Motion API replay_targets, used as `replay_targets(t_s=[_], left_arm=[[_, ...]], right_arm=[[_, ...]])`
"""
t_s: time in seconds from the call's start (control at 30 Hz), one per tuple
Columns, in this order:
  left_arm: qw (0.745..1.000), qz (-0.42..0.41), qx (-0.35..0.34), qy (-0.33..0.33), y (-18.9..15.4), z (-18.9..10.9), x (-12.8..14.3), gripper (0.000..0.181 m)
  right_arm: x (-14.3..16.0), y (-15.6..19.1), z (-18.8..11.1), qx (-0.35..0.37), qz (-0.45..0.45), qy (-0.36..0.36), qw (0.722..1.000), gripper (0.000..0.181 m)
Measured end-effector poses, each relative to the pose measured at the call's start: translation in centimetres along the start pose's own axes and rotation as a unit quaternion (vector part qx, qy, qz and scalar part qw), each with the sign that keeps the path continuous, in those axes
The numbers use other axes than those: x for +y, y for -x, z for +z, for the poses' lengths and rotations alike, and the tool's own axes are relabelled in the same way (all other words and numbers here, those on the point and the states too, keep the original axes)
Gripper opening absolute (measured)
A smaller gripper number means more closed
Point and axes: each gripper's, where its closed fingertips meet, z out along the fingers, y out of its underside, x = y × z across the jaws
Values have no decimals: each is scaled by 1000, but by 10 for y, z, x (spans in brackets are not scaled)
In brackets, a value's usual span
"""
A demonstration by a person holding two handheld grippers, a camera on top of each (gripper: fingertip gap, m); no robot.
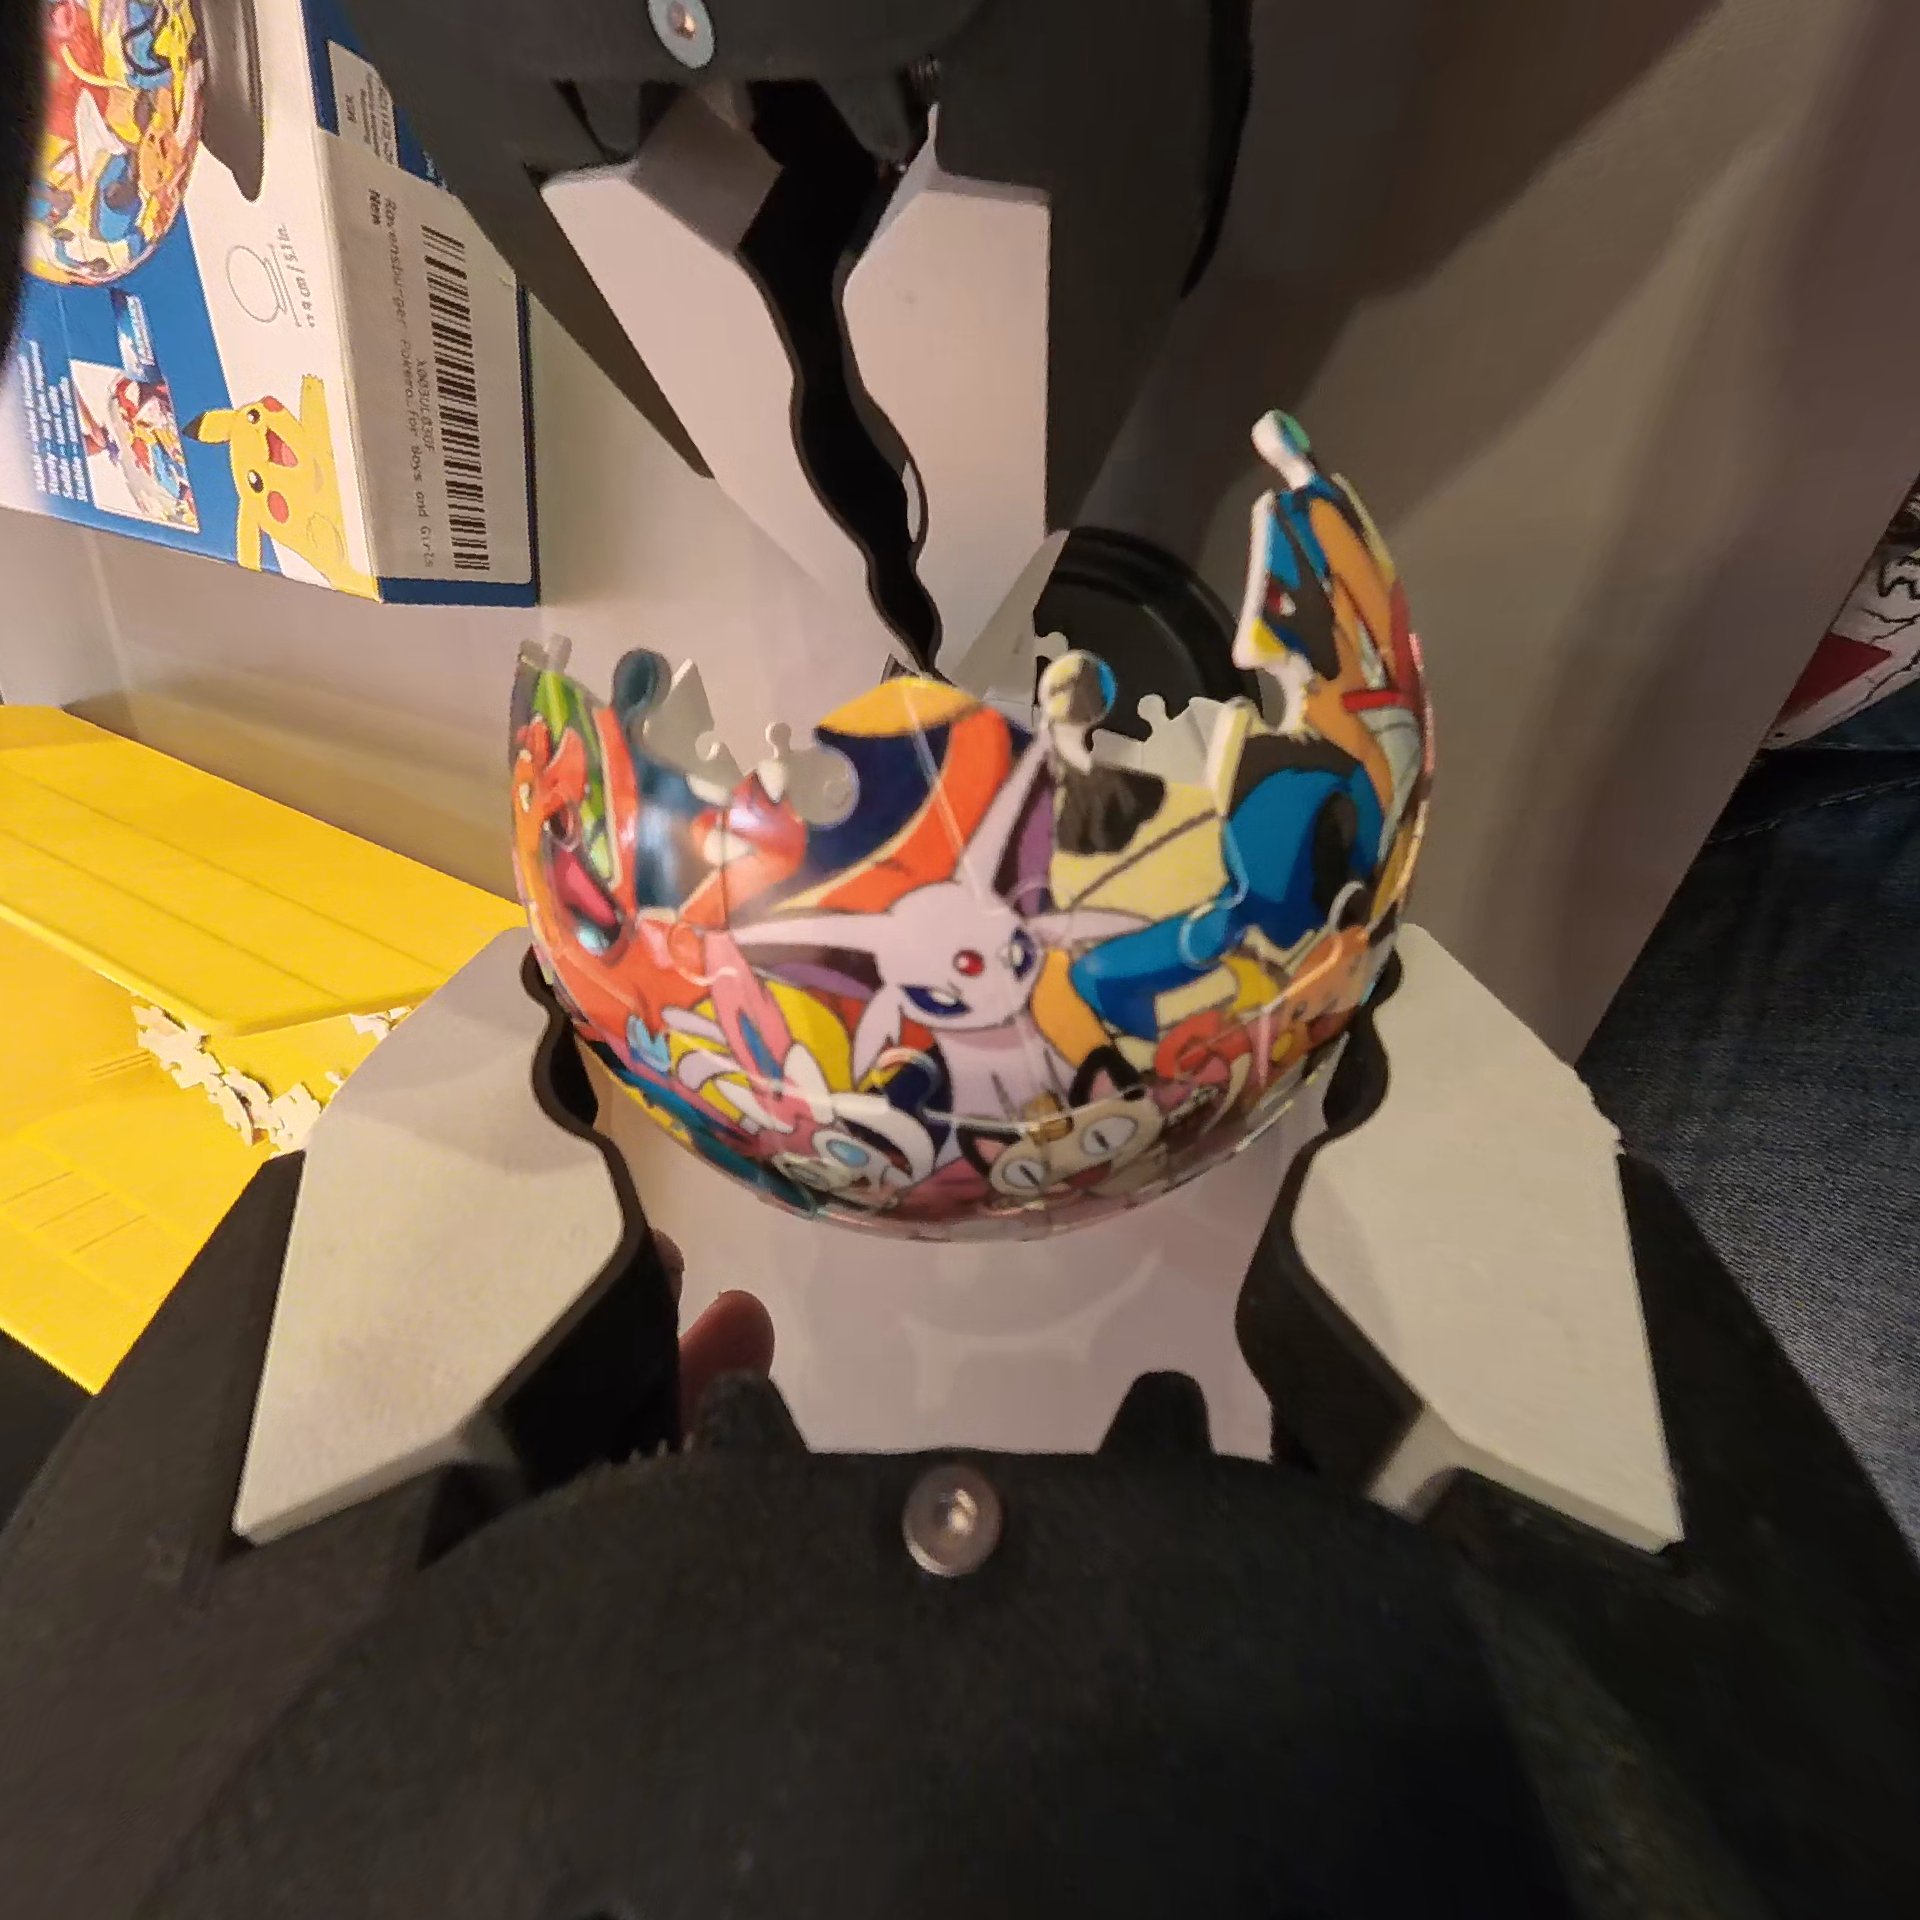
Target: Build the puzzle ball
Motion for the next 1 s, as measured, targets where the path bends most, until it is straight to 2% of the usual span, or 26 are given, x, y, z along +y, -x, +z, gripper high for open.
replay_targets(t_s=[0.2,0.43,0.53,0.63,1.0], left_arm=[[1000,0,1,-1,0,0,0,137],[1000,-1,3,-4,2,1,0,137],[1000,-1,4,-6,3,2,-1,137],[1000,-4,9,-15,5,2,-3,138],[992,-67,26,-103,2,-3,-7,138]], right_arm=[[2,7,3,-18,-21,14,1000,0],[0,5,3,-49,60,-8,997,0],[-1,4,3,-78,131,-19,988,0],[0,3,3,-84,140,-17,986,0],[0,3,5,-101,150,-24,983,0]])
